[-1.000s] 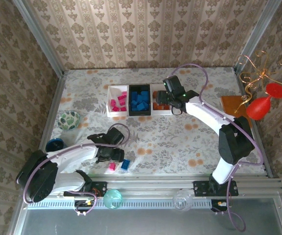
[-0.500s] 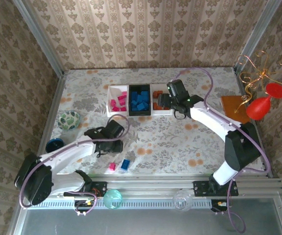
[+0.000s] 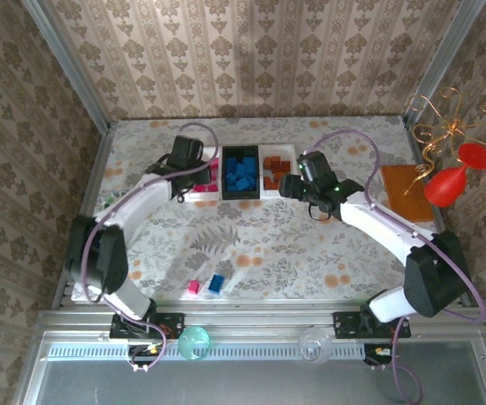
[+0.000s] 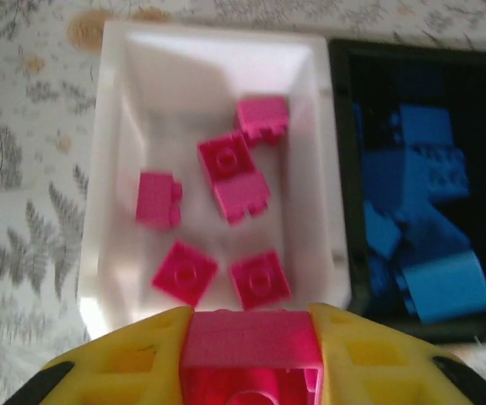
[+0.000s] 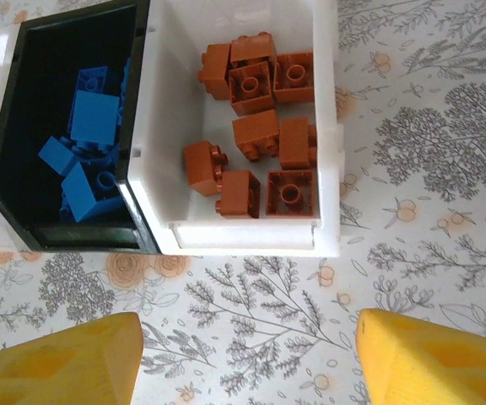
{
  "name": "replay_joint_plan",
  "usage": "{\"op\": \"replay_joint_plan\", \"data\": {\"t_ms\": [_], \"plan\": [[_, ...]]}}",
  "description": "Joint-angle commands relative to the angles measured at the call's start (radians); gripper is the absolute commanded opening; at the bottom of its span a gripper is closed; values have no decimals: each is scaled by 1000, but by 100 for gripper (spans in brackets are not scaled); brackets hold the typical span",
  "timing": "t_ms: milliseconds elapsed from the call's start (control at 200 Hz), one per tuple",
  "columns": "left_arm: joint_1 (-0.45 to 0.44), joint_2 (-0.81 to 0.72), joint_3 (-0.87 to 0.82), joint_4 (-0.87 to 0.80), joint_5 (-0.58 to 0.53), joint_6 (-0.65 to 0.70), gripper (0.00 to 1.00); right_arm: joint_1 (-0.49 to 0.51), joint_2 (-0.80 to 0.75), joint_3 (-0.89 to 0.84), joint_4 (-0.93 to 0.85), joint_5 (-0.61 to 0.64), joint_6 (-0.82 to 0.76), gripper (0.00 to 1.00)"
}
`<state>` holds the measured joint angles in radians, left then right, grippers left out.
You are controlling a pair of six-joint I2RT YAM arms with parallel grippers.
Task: Sort the legos into containers by color
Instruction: Place the lego in the container.
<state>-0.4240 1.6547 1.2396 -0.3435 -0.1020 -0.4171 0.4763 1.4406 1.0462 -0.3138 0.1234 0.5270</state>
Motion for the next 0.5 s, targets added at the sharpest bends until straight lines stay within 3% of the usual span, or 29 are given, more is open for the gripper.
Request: {"op": "replay_joint_plan", "data": {"t_ms": [0,55,160,250,495], "plan": [[36,121,90,22,9,48,33,8,-43,-23,-3,-2,14,69],[44,167,129,21,17,47,37,8,-82,-29,-4,-8,15,69],[44,202,174,5,31,47,57,11,-94,-38,-5,-28,17,70],[37,163,148,13,43,41,68,15,-105,-42,-2,-40,18,71],[-26,-134,-116,-32,85,-7,71,21,-123,-55,2,-56,11,71]]}}
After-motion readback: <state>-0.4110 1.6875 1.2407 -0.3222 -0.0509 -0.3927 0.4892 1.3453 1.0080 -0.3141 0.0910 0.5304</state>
